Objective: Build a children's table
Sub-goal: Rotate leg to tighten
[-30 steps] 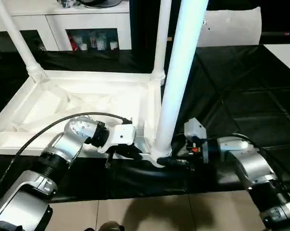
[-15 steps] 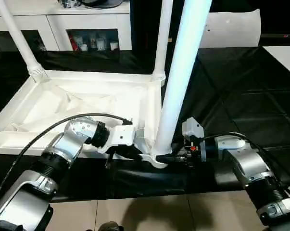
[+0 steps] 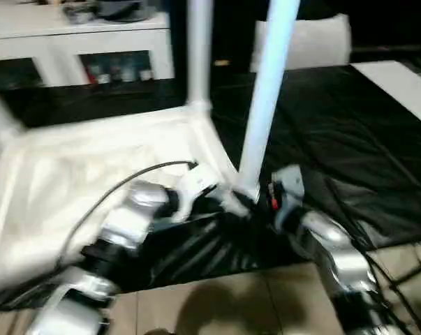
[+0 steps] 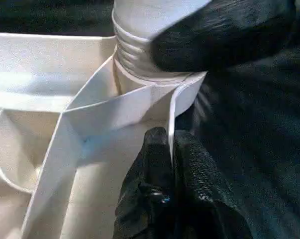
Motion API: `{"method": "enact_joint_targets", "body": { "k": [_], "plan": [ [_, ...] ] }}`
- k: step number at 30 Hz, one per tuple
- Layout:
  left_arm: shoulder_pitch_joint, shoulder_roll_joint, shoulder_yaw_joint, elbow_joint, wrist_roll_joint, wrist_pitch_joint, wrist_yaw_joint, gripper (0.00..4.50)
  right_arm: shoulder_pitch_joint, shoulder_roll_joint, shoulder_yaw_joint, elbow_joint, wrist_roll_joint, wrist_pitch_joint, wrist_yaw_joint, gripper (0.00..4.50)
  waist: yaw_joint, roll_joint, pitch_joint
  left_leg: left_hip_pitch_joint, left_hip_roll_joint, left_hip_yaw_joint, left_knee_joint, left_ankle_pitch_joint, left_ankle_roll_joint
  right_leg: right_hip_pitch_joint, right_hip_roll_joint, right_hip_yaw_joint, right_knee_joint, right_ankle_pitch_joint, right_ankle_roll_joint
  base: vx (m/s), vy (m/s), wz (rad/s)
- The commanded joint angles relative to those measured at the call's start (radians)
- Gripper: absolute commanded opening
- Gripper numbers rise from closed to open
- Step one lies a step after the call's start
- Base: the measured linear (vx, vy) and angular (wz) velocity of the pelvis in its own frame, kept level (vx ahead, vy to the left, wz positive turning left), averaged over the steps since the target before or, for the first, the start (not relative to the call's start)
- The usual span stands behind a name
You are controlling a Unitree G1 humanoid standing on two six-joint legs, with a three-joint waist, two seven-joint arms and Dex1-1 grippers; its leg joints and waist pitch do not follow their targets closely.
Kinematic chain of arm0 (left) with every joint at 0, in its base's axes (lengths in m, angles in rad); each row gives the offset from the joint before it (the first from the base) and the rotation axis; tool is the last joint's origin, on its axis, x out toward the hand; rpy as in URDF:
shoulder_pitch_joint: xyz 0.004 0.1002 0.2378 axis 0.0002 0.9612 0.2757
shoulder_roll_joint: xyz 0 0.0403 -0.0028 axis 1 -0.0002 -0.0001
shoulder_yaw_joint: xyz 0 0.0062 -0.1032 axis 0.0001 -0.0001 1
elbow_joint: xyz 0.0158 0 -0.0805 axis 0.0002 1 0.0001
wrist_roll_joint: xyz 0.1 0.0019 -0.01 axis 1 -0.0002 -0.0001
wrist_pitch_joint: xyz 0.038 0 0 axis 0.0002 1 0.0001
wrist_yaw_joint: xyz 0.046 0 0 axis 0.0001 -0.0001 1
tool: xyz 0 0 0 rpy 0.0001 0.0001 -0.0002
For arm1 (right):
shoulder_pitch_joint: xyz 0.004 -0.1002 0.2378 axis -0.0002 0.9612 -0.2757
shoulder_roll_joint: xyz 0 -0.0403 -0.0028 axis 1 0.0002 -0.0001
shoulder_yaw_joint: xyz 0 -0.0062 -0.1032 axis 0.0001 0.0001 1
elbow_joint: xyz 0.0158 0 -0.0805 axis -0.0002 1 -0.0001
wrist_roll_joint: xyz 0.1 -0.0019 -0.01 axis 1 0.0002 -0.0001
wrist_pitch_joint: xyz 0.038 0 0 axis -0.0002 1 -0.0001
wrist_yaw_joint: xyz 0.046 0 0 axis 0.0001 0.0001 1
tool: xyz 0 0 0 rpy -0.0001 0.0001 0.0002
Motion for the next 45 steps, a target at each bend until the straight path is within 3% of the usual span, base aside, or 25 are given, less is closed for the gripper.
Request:
{"method": "enact_joint_targets", "body": {
  "k": [1,3,7,10,12,13,14,20,26,27,29,33,40,41,43,45],
  "plan": [
    [-0.021,-0.079,0.004,-0.024,-0.022,0.041,0.104,0.00,-0.018,0.080,0.055,0.054,0.025,0.078,-0.041,2.72,-0.003,-0.004,-0.030,-0.001,0.031,-0.024,-0.091,-0.302,-0.015,0.019,-0.061,0.037,-0.108,-0.322,-0.169,0.000,0.000,0.00],
    [-0.037,-0.110,0.021,-0.019,0.004,0.056,0.173,0.00,-0.042,0.099,0.049,0.072,0.011,0.093,-0.086,2.72,-0.007,-0.006,-0.034,-0.003,0.031,-0.022,-0.089,-0.279,0.003,0.020,-0.061,0.036,-0.110,-0.290,-0.175,0.000,0.000,0.00],
    [-0.047,-0.107,0.001,-0.020,0.030,0.042,0.176,0.00,-0.045,0.103,0.047,0.077,-0.001,0.078,-0.098,2.72,0.000,-0.008,-0.042,-0.008,0.032,-0.015,-0.081,-0.166,0.043,0.024,-0.060,0.037,-0.101,-0.109,-0.207,0.000,0.000,0.00],
    [-0.038,-0.079,-0.022,-0.027,0.049,0.035,0.159,0.00,-0.030,0.095,0.049,0.071,-0.021,0.055,-0.090,3.42,0.002,-0.008,-0.045,-0.010,0.031,-0.014,-0.075,-0.106,0.064,0.028,-0.058,0.034,-0.090,0.012,-0.228,0.000,0.000,0.00],
    [-0.027,-0.052,-0.035,-0.034,0.057,0.023,0.143,0.00,-0.020,0.089,0.040,0.058,-0.020,0.047,-0.087,3.44,0.002,-0.009,-0.046,-0.012,0.032,-0.013,-0.074,-0.099,0.072,0.029,-0.059,0.033,-0.089,0.025,-0.230,0.000,0.000,0.00],
    [-0.024,-0.042,-0.038,-0.034,0.057,0.018,0.142,0.00,-0.016,0.085,0.038,0.050,-0.018,0.040,-0.088,3.44,0.002,-0.008,-0.050,-0.013,0.031,-0.013,-0.069,-0.059,0.085,0.031,-0.059,0.034,-0.080,0.099,-0.243,0.000,0.000,0.00],
    [-0.020,-0.031,-0.039,-0.034,0.056,0.013,0.137,0.00,-0.010,0.080,0.035,0.040,-0.014,0.039,-0.088,3.71,0.001,-0.010,-0.049,-0.012,0.031,-0.012,-0.069,-0.059,0.088,0.030,-0.057,0.034,-0.080,0.112,-0.248,0.000,0.000,0.00],
    [-0.002,0.075,-0.065,0.002,0.042,-0.128,-0.013,0.00,0.054,-0.014,0.026,-0.080,0.028,0.012,0.041,4.25,0.003,-0.009,-0.043,-0.011,0.033,-0.012,-0.075,-0.128,0.078,0.029,-0.058,0.035,-0.087,0.028,-0.231,0.000,0.000,0.00],
    [-0.004,0.148,-0.098,0.028,0.019,-0.228,-0.150,0.00,0.102,-0.129,0.044,-0.184,0.066,0.009,0.205,4.47,0.008,-0.011,-0.047,-0.010,0.034,-0.011,-0.069,-0.090,0.096,0.030,-0.056,0.035,-0.079,0.102,-0.238,0.000,0.000,0.00],
    [-0.011,0.199,-0.133,0.045,0.021,-0.294,-0.259,0.00,0.122,-0.220,0.065,-0.236,0.083,0.006,0.328,4.47,0.012,-0.012,-0.047,-0.010,0.034,-0.011,-0.068,-0.086,0.110,0.031,-0.055,0.034,-0.079,0.121,-0.242,0.000,0.000,0.00],
    [-0.013,0.214,-0.143,0.048,0.018,-0.315,-0.298,0.00,0.122,-0.251,0.073,-0.242,0.083,0.004,0.367,4.47,0.015,-0.013,-0.046,-0.010,0.035,-0.009,-0.066,-0.079,0.116,0.029,-0.057,0.035,-0.074,0.139,-0.245,0.000,0.000,0.00],
    [-0.023,0.251,-0.172,0.060,0.001,-0.385,-0.424,0.00,0.102,-0.326,0.091,-0.235,0.077,-0.013,0.466,4.47,0.023,-0.016,-0.044,-0.006,0.038,-0.006,-0.068,-0.098,0.110,0.026,-0.060,0.036,-0.076,0.086,-0.261,0.000,0.000,0.00],
    [-0.059,0.289,-0.233,0.096,0.009,-0.468,-0.577,0.00,0.028,-0.388,0.151,-0.173,0.081,-0.045,0.618,4.47,0.034,-0.019,-0.045,-0.005,0.040,-0.004,-0.064,-0.085,0.114,0.026,-0.062,0.035,-0.069,0.100,-0.281,0.000,0.000,0.00],
    [-0.063,0.289,-0.235,0.104,0.010,-0.479,-0.592,0.00,0.020,-0.390,0.156,-0.164,0.081,-0.048,0.635,4.20,0.038,-0.019,-0.047,-0.005,0.039,-0.003,-0.061,-0.073,0.118,0.026,-0.062,0.035,-0.066,0.117,-0.285,0.000,0.000,0.00],
    [-0.075,0.288,-0.244,0.116,0.019,-0.502,-0.613,0.00,-0.007,-0.390,0.173,-0.128,0.069,-0.065,0.664,4.12,0.043,-0.024,-0.047,-0.006,0.040,-0.002,-0.060,-0.057,0.123,0.026,-0.061,0.034,-0.062,0.139,-0.292,0.000,0.000,0.00],
    [-0.079,0.288,-0.247,0.122,0.021,-0.510,-0.620,0.00,-0.015,-0.390,0.179,-0.117,0.065,-0.072,0.674,4.00,0.047,-0.023,-0.047,-0.006,0.040,-0.003,-0.058,-0.049,0.128,0.026,-0.061,0.033,-0.059,0.150,-0.294,0.000,0.000,0.00]
  ]
}}
